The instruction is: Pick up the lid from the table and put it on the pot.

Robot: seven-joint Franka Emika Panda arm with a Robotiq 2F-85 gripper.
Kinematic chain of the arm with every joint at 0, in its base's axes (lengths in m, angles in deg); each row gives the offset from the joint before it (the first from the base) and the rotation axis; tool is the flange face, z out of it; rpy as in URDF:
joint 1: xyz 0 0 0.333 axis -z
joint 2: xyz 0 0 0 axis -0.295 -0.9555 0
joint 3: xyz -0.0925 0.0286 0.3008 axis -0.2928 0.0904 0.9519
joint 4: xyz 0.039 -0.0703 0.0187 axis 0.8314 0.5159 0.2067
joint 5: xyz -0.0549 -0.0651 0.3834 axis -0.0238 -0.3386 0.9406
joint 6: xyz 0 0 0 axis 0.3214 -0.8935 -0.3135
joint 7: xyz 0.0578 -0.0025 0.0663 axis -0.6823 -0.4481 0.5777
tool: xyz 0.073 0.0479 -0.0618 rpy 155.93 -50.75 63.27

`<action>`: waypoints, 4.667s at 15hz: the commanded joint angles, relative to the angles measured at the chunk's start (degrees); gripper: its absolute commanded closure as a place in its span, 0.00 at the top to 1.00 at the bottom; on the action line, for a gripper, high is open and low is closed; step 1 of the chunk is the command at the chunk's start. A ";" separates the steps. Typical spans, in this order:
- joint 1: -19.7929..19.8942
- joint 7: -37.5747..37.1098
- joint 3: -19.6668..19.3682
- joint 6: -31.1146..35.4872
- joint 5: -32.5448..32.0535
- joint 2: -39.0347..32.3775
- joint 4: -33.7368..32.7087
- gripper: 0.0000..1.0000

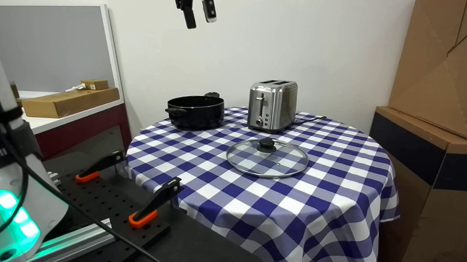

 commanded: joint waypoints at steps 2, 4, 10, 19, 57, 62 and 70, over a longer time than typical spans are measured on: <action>2.82 -2.25 -1.09 10.43 -1.72 -12.62 -4.31 1.00; 4.57 -3.08 -0.85 14.39 -3.66 -17.43 -6.19 1.00; 7.17 -7.54 -2.46 19.94 -10.62 -32.57 -14.43 1.00; 0.37 -10.98 -9.24 22.76 -12.71 -49.71 -24.80 1.00; -10.43 -2.80 -16.19 15.60 -5.50 -66.41 -32.77 0.27; -12.17 1.23 -14.80 5.44 -8.71 -56.60 -28.29 0.27; -12.72 3.36 -7.67 4.21 -5.93 -41.46 -23.94 0.27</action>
